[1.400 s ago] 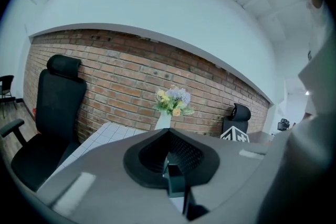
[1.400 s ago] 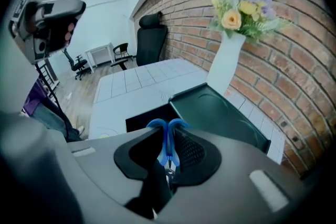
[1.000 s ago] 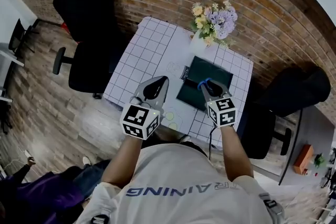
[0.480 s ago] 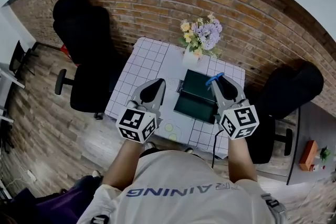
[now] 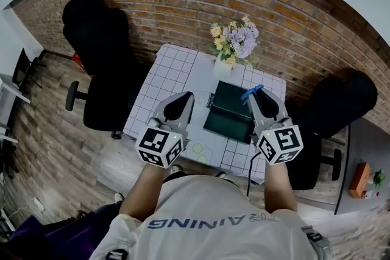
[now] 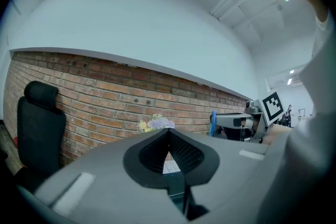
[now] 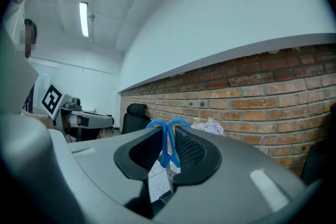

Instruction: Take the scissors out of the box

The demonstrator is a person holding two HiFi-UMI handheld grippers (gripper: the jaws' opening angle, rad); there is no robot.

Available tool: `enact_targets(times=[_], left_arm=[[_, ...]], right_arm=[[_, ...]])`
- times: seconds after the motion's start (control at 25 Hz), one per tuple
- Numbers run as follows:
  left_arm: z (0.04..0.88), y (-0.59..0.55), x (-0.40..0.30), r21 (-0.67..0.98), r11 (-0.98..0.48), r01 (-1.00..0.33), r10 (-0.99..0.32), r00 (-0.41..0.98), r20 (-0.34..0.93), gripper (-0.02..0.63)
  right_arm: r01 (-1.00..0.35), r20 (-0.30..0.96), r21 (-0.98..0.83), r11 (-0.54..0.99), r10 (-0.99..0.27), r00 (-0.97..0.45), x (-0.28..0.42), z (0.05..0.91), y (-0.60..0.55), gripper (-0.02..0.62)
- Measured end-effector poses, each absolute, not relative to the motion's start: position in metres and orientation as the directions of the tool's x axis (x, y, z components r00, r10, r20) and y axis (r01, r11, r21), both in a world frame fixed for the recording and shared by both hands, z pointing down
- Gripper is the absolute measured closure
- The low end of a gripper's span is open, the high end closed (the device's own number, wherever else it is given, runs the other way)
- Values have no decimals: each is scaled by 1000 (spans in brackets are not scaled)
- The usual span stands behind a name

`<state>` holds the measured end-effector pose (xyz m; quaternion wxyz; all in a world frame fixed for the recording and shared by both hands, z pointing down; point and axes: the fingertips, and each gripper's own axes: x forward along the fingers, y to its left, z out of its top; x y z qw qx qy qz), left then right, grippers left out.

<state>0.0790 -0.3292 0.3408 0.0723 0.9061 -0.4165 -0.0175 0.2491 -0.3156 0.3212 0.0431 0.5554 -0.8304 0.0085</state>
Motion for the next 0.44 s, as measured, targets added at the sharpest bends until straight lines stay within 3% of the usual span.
enact_targets(times=[0.44], left_arm=[[342, -328, 79, 145, -642, -752, -757, 653, 33, 603]], right_arm=[[-920, 87, -2, 391, -917, -390, 244, 328, -319, 503]])
